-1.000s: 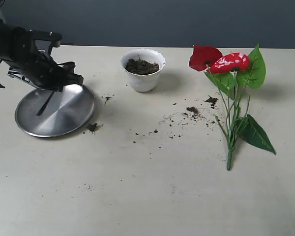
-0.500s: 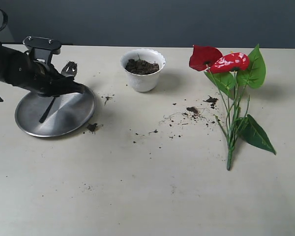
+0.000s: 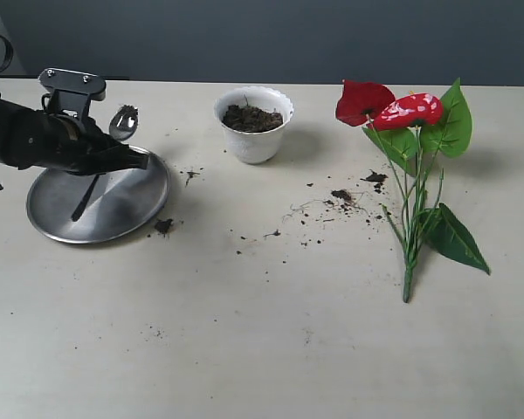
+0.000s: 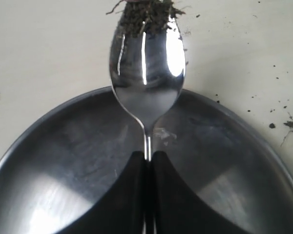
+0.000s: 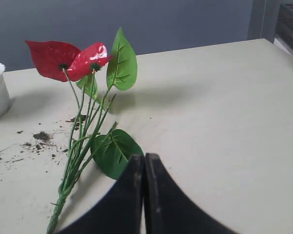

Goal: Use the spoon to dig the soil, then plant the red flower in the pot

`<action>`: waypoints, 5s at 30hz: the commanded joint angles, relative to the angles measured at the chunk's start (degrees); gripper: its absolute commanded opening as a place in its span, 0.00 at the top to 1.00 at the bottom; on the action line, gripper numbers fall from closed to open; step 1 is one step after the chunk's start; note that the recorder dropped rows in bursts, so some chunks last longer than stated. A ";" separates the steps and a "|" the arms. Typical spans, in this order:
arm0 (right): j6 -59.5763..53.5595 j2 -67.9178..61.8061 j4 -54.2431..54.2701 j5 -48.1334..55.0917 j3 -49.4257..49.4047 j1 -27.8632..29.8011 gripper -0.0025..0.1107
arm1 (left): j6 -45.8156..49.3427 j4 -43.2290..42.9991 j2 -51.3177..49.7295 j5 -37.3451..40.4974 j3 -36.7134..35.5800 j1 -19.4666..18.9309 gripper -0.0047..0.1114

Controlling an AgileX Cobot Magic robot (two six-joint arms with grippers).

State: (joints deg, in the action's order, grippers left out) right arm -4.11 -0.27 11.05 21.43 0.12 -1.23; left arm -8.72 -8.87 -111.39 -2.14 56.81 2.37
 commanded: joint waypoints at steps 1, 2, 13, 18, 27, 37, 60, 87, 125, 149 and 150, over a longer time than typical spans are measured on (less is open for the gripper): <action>-0.17 0.27 -0.13 -0.59 -0.12 -0.17 0.98 | 0.11 -0.69 0.75 0.75 -0.49 -1.23 0.95; -0.17 0.27 -0.13 -0.59 -0.12 -0.17 0.98 | 0.11 -0.69 0.75 1.42 -0.49 -1.40 0.95; -0.17 0.27 -0.13 -0.59 -0.12 -0.17 0.98 | 0.11 -1.25 0.75 -1.26 -0.49 -2.82 0.95; -0.17 0.27 -0.13 -0.59 -0.12 -0.17 0.98 | 0.11 -2.30 -0.34 -1.25 -0.49 -2.82 0.95; -0.17 0.27 -0.13 -0.59 -0.12 -0.17 0.98 | -0.22 -2.18 -2.18 -1.13 -0.49 -2.82 0.95; -0.17 0.27 -0.13 -0.59 -0.12 -0.17 0.98 | -0.22 -2.18 -4.33 -2.13 -0.49 -2.82 0.95; -0.17 0.27 -0.03 -0.60 -0.12 -0.17 0.98 | -0.22 -2.18 -5.71 -0.69 -0.49 -2.82 0.77; -0.17 0.27 -0.03 -0.60 -0.12 -0.17 0.98 | -0.22 -2.05 20.73 23.20 -0.49 -2.82 0.95; -0.17 0.27 -0.03 -0.49 -0.12 -0.17 0.98 | 1.80 3.85 96.77 56.07 -0.49 0.06 0.95; -0.17 0.27 -0.03 -0.61 -0.12 -0.17 0.98 | 1.79 -2.33 100.67 26.46 -22.90 0.06 0.95; -0.17 0.27 -0.03 -0.61 -0.12 -0.17 0.98 | 1.79 -1.50 100.67 22.97 -27.06 -0.06 0.95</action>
State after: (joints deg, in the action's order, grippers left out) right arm -4.12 -0.27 11.05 21.43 0.12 -1.23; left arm -7.02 -12.14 -10.98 27.44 35.74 2.12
